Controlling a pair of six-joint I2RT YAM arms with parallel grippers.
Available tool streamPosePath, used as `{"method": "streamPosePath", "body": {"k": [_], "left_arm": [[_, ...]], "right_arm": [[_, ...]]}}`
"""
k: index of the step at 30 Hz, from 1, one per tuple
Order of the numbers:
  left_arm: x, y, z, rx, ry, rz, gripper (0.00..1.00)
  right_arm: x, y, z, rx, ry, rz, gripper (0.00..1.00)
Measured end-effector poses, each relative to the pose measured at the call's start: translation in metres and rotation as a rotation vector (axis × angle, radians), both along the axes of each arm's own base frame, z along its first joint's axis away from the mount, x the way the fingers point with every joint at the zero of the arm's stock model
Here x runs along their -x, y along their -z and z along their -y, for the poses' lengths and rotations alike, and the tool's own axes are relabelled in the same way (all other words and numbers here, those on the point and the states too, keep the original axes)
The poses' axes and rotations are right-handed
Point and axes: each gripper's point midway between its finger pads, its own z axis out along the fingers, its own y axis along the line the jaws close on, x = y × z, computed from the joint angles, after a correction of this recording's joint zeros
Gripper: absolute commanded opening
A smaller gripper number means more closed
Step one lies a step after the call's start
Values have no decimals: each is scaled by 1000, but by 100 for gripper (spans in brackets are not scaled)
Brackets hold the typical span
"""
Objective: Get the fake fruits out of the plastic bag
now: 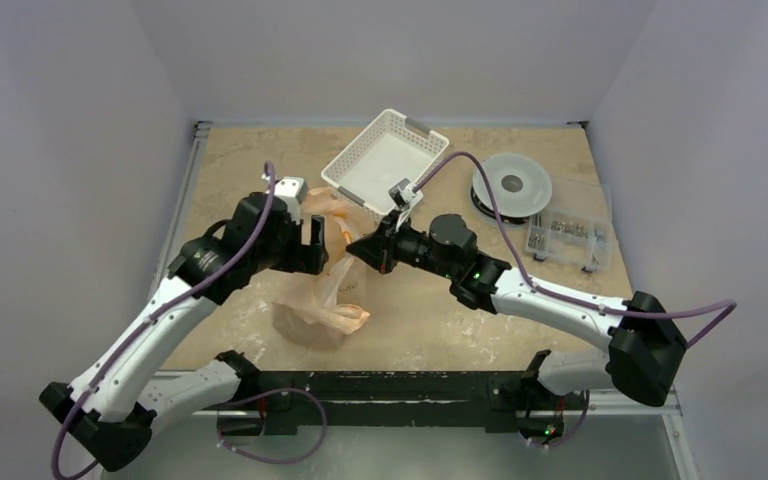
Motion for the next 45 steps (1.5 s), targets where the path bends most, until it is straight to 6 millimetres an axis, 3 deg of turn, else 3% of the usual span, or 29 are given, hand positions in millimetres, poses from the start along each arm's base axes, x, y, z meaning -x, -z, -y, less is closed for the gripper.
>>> {"method": "streamPosePath", "body": {"k": [2,6,8,13,16,19,23,30,32,36,38,41,45], "left_arm": [[-9,15,9,-18,14,-44,68],[-30,34,12,-40,1,-102,16],[-38,44,6,-47,-24,-139,0],[-48,42,-36,-55,-136,-123,0],[-39,16,-82,-57,-287,-8,0],[-20,-15,-111,-47,-393,127,0],[6,-36,-124,-13,-449,241,0],[19,-1,-119,-5,-437,146,0],[22,6,-111,26,-403,126,0],[28,8,-97,101,-358,118,0],[29,6,-90,135,-340,119,0],[28,6,-85,165,-330,113,0],[29,5,-81,184,-318,108,0]], "right_arm": [[1,0,-1,-2,-7,-4,0],[2,1,0,1,-8,-10,0],[2,2,0,5,-6,-13,0],[-6,9,11,53,58,-30,0],[-28,19,30,107,148,-58,0],[-62,28,62,147,261,-96,0],[-98,35,101,206,409,-129,0],[-114,39,88,314,377,-125,0],[-115,40,82,358,356,-122,10],[-106,30,74,434,341,-100,60],[-95,14,63,447,321,-64,76],[-66,-13,41,424,237,15,91],[-38,-44,41,361,189,85,99]]}}
